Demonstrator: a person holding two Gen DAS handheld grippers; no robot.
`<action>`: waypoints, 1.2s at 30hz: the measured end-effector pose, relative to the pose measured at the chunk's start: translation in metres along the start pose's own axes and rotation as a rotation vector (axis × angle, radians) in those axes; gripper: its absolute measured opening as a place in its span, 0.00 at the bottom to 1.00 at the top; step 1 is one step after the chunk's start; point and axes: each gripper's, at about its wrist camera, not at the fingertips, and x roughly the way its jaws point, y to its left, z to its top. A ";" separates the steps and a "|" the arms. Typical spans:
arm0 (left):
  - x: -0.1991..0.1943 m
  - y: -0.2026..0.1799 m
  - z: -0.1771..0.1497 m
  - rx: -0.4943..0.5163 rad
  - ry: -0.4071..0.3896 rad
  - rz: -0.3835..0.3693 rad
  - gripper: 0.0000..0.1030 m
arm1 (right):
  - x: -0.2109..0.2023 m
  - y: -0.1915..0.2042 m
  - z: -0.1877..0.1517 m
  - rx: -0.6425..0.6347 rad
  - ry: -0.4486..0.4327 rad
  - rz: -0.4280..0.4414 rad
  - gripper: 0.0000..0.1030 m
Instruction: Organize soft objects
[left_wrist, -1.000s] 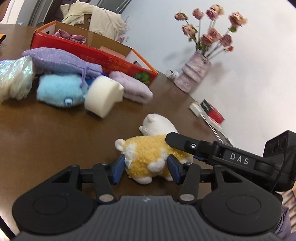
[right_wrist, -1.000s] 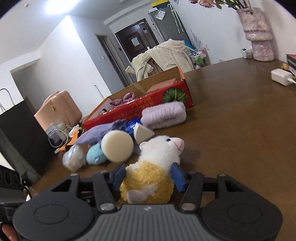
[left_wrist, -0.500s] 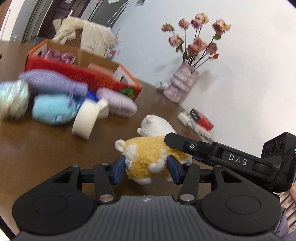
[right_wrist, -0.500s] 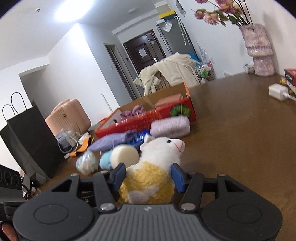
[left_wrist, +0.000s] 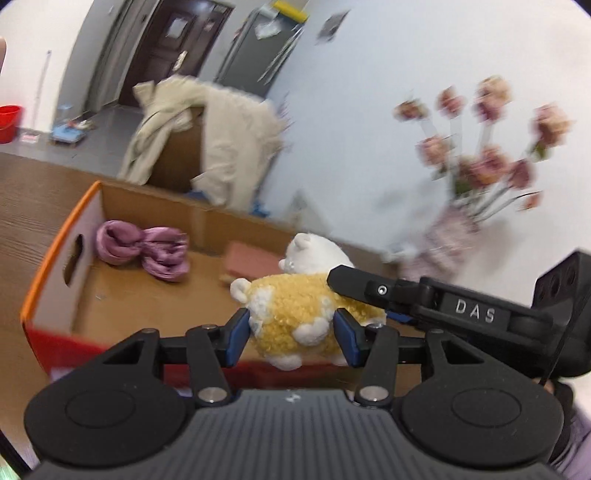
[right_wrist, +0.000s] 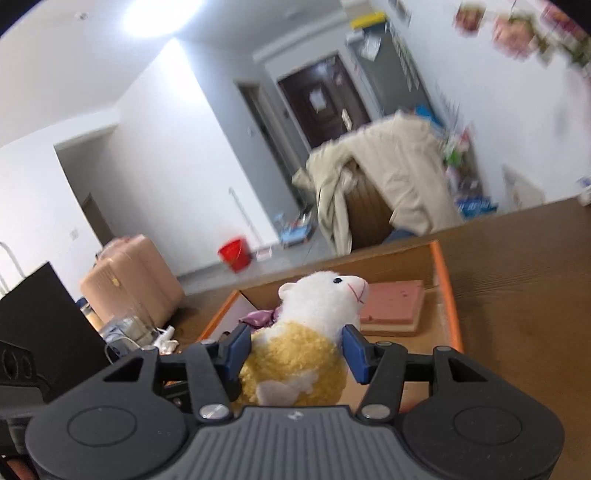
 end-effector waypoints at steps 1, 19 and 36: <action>0.012 0.006 0.004 0.005 0.027 0.024 0.49 | 0.018 -0.006 0.003 0.014 0.042 0.001 0.52; 0.072 -0.007 -0.002 0.037 0.194 -0.044 0.52 | -0.015 -0.004 0.016 -0.149 -0.041 -0.281 0.55; -0.173 0.003 -0.061 0.186 -0.153 0.183 0.87 | -0.153 0.070 -0.075 -0.345 -0.231 -0.218 0.81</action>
